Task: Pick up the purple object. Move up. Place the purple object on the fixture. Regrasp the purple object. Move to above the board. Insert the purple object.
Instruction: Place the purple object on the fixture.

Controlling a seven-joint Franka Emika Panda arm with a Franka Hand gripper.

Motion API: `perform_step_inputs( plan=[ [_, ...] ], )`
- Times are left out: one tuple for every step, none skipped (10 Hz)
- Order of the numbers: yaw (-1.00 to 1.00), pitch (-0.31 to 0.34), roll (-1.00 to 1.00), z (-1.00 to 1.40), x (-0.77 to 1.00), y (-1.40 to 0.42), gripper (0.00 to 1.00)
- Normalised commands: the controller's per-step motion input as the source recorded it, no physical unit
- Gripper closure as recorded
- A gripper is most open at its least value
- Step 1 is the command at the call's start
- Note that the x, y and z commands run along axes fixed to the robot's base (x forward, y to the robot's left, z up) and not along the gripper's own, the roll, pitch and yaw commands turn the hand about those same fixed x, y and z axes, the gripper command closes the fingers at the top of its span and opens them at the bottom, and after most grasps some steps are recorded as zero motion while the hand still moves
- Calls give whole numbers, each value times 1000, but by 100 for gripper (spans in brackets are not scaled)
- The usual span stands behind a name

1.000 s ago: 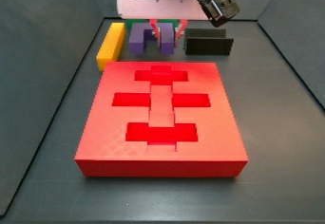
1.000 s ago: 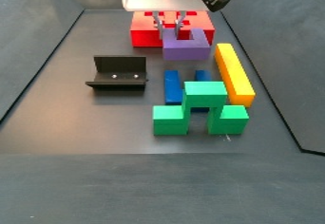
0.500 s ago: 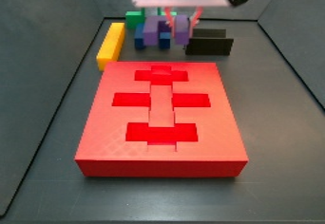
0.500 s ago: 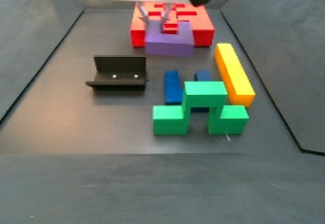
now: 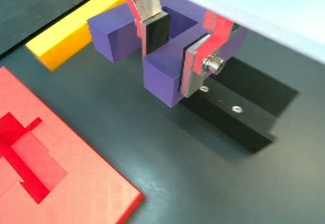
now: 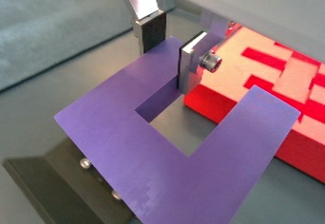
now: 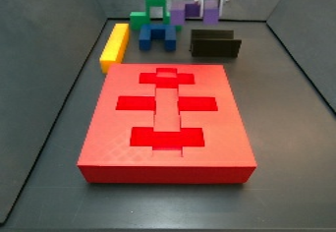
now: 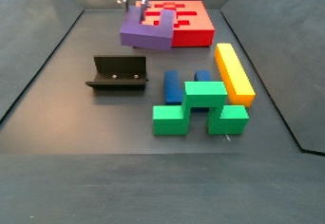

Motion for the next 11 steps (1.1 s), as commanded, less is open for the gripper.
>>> perform_step_inputs(
  plan=[
    [-197, 0, -500, 240, 951, 203, 100],
    [-171, 0, -526, 240, 946, 214, 100],
    [-177, 0, -577, 151, 923, 197, 100],
    [-229, 0, -434, 0, 746, 46, 100],
    [-103, 0, -117, 0, 266, 0, 100],
    [0, 0, 0, 0, 11, -26, 100],
    [-123, 186, -266, 0, 434, 131, 100],
    [-49, 486, -557, 217, 791, 51, 100],
    [-43, 486, -611, 183, 774, 37, 100],
    [0, 503, -734, 89, 726, 43, 100],
    [0, 526, -791, 14, 691, 14, 100]
  ],
)
